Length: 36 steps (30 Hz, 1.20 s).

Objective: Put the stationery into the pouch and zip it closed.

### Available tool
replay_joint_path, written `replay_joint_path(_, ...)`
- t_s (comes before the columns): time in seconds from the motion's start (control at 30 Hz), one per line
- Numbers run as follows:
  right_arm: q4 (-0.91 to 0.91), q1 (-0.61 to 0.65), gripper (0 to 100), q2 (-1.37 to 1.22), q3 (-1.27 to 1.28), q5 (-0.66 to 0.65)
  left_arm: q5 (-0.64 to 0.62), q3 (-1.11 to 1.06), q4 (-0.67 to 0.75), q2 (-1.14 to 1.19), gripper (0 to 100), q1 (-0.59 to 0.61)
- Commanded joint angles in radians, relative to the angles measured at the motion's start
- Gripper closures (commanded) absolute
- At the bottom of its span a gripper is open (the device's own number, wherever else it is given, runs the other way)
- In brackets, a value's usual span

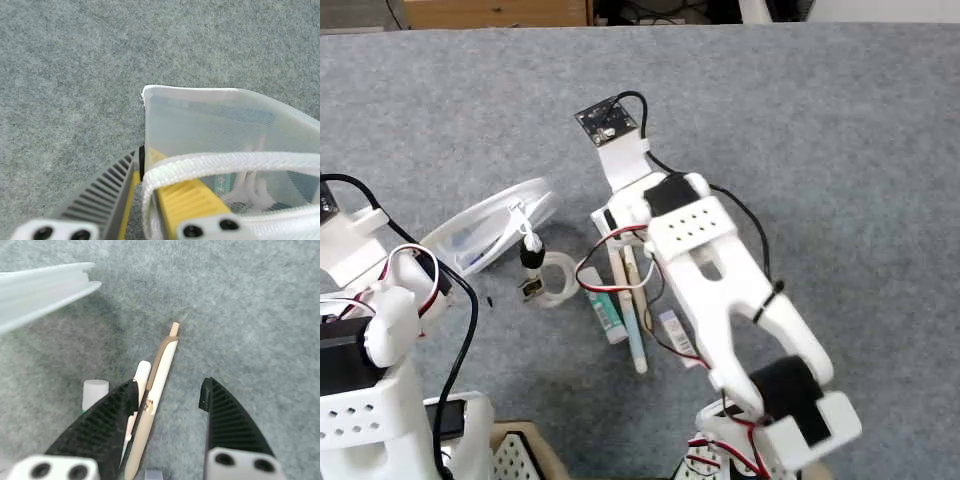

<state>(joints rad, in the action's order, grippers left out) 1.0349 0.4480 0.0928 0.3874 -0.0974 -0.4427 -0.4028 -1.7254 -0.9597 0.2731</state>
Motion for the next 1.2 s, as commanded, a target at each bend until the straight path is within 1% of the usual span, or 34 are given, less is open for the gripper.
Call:
replay_joint_path(0.0, -0.054, 0.012, 79.5, -0.061, -0.050, 0.009, -0.008, -0.025, 0.003, 0.012, 97, 0.002)
replay_joint_path(0.2, -0.129, 0.011, 79.5, -0.186, -0.058, 0.009, -0.008, -0.022, 0.003, 0.011, 97, 0.002)
replay_joint_path(0.5, -0.126, 0.008, 79.5, -0.363, -0.225, 0.009, -0.008, -0.024, 0.002, 0.011, 97, 0.002)
replay_joint_path(0.57, -0.101, 0.008, 80.1, -0.409, -0.268, 0.009, -0.008, -0.022, 0.000, 0.011, 97, 0.002)
replay_joint_path(0.73, 0.015, 0.006, 89.3, -0.535, -0.423, 0.009, -0.008, -0.022, 0.000, 0.011, 97, 0.004)
replay_joint_path(0.83, 0.083, -0.005, 92.6, -0.604, -0.515, 0.009, -0.008, -0.022, 0.000, 0.011, 97, 0.005)
replay_joint_path(1.07, 0.190, -0.078, 93.5, -0.737, -0.677, 0.009, -0.008, -0.021, -0.002, 0.011, 97, 0.007)
replay_joint_path(1.17, 0.221, -0.091, 93.6, -0.776, -0.720, 0.009, -0.008, -0.021, -0.002, 0.011, 97, 0.007)
